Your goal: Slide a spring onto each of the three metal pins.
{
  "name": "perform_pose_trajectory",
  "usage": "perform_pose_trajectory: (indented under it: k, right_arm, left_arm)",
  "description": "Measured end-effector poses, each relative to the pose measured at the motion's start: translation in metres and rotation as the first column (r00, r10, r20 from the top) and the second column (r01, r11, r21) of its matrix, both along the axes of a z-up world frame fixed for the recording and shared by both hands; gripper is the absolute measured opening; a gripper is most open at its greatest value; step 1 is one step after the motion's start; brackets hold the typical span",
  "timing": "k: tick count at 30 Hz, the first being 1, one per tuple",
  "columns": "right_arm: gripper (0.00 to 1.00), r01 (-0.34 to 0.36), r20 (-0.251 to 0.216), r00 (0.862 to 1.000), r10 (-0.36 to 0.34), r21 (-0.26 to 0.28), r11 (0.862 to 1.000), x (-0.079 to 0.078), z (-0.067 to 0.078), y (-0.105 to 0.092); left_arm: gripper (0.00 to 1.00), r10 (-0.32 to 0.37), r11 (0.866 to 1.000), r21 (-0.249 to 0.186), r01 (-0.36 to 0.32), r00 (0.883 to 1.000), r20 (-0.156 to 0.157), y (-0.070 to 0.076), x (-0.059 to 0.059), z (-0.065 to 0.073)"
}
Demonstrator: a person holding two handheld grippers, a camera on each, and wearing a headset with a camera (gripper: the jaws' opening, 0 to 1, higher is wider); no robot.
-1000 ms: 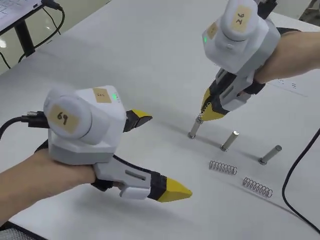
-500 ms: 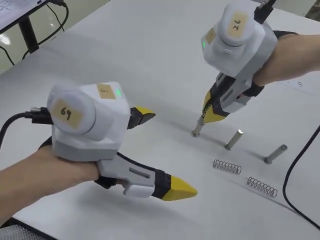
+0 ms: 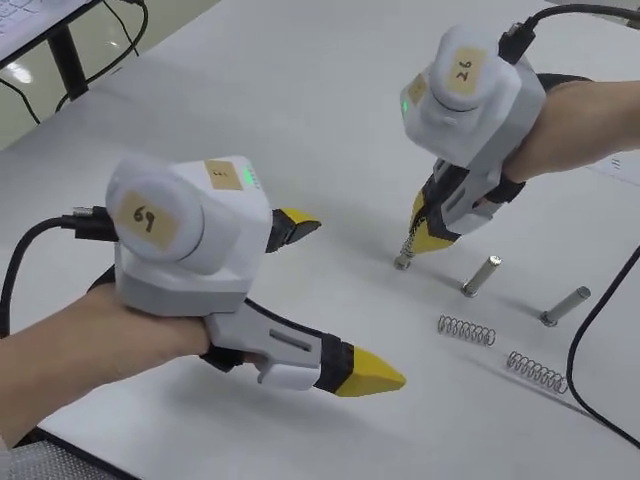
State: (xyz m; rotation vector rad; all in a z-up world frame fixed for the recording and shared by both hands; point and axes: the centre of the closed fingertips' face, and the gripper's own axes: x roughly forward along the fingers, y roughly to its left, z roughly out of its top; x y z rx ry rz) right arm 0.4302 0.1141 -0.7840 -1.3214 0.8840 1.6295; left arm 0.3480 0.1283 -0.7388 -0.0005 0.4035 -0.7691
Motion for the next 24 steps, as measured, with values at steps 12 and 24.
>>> perform_pose_trajectory:
  k: [12,24]
  right_arm:
    - [0.08,0.009,-0.014,1.0,-0.009,-0.009,1.0,-0.006,-0.011,-0.001]
    - [0.08,0.016,-0.012,1.0,-0.016,-0.014,1.0,-0.006,-0.011,0.002]
  left_arm:
    - [0.97,0.002,1.0,0.0,-0.002,1.0,-0.005,0.0,0.002,-0.001]
    - [0.96,0.002,1.0,0.004,-0.002,1.0,-0.002,0.0,0.002,0.0]
